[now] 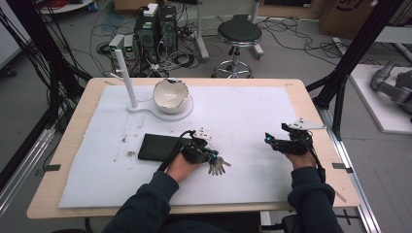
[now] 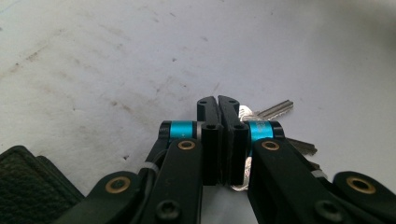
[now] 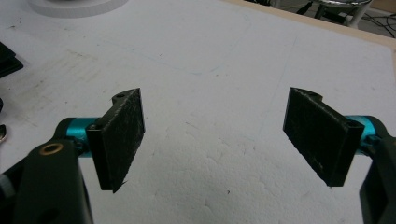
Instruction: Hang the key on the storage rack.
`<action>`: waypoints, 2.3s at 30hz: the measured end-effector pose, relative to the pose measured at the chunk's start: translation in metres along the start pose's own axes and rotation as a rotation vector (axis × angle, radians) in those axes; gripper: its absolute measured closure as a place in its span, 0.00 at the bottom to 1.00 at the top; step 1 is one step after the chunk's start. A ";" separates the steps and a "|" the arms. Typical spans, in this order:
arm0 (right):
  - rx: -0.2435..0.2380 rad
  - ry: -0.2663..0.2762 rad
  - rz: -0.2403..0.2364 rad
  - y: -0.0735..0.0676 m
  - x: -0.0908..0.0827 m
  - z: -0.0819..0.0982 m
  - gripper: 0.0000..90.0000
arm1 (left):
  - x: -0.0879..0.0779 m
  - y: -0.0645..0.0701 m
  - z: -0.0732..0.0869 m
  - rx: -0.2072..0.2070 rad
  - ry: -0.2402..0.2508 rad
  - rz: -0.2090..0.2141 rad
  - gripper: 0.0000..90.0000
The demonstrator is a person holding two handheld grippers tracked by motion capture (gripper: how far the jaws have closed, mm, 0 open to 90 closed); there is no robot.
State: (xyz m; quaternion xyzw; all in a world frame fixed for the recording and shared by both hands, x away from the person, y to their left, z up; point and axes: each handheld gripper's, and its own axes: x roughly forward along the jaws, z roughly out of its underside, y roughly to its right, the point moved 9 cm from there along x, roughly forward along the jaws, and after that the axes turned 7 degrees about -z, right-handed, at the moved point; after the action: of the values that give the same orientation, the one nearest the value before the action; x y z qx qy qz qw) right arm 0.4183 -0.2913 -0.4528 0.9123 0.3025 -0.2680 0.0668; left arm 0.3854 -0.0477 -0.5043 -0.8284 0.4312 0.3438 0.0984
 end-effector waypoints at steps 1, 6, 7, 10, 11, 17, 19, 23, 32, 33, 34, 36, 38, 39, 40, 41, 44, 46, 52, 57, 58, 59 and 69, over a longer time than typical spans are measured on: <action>0.000 0.000 0.000 0.000 0.000 0.000 0.23 | 0.000 0.000 0.000 0.000 0.000 0.000 0.97; 0.005 -0.003 -0.002 0.001 0.000 0.001 0.23 | -0.009 -0.001 -0.009 -0.049 0.065 0.033 1.00; 0.003 -0.002 -0.003 0.001 0.000 0.001 0.23 | -0.010 -0.002 -0.011 -0.058 0.077 0.037 1.00; 0.004 -0.005 -0.003 0.001 0.001 0.001 0.23 | -0.013 -0.003 -0.012 -0.059 0.086 0.037 1.00; 0.003 -0.004 -0.004 0.001 0.001 0.001 0.23 | -0.012 -0.003 -0.011 -0.066 0.074 0.038 1.00; -0.001 -0.012 -0.012 0.000 0.002 0.002 0.23 | -0.001 0.000 0.002 -0.034 -0.025 0.006 0.88; 0.002 -0.014 -0.014 0.000 0.002 0.002 0.23 | -0.001 -0.001 0.004 0.011 -0.038 -0.023 0.92; 0.003 -0.014 -0.014 0.000 0.002 0.003 0.23 | -0.001 0.000 0.004 0.023 -0.039 -0.026 0.98; 0.007 -0.012 -0.013 0.001 0.002 0.003 0.23 | -0.015 -0.006 -0.009 -0.027 0.049 -0.014 0.99; 0.003 -0.012 -0.014 0.001 0.002 0.003 0.23 | -0.020 -0.007 -0.013 -0.044 0.083 -0.008 0.99; 0.003 -0.012 -0.013 0.001 0.002 0.003 0.23 | -0.022 -0.006 -0.015 -0.049 0.102 0.000 0.99; 0.005 -0.013 -0.014 0.001 0.002 0.003 0.23 | -0.025 -0.007 -0.016 -0.048 0.114 0.000 0.99; 0.006 -0.015 -0.014 0.001 0.002 0.003 0.23 | -0.029 -0.006 -0.019 -0.043 0.141 0.003 0.99; 0.005 -0.014 -0.014 0.001 0.002 0.003 0.23 | -0.030 -0.005 -0.020 -0.045 0.150 0.005 0.99; 0.005 -0.015 -0.014 0.001 0.002 0.003 0.23 | -0.033 -0.005 -0.021 -0.037 0.167 0.004 0.99; 0.004 -0.015 -0.013 0.001 0.002 0.003 0.23 | -0.034 -0.005 -0.022 -0.037 0.178 0.006 0.98; 0.007 -0.016 -0.015 0.001 0.002 0.003 0.23 | -0.039 -0.005 -0.026 -0.040 0.208 -0.001 0.98; 0.005 -0.016 -0.015 0.001 0.003 0.003 0.23 | -0.043 -0.007 -0.028 -0.034 0.224 -0.012 0.98; 0.005 -0.018 -0.017 0.000 0.003 0.003 0.23 | -0.066 -0.020 -0.037 -0.030 0.285 -0.055 0.98; 0.005 -0.020 -0.018 -0.001 0.003 0.004 0.23 | -0.084 -0.036 -0.041 -0.050 0.322 -0.088 0.98; 0.005 -0.021 -0.018 -0.001 0.003 0.004 0.23 | -0.095 -0.046 -0.042 -0.067 0.340 -0.106 0.98; 0.004 -0.020 -0.018 0.000 0.003 0.004 0.23 | -0.100 -0.051 -0.043 -0.073 0.349 -0.119 0.98; 0.001 -0.024 -0.018 -0.001 0.005 0.004 0.23 | -0.156 -0.105 -0.047 -0.138 0.422 -0.235 0.98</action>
State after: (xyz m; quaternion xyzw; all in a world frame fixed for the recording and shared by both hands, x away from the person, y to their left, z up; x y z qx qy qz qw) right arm 0.4189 -0.2888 -0.4583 0.9063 0.3097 -0.2796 0.0676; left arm 0.4294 0.0957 -0.3816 -0.9310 0.3183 0.1781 -0.0113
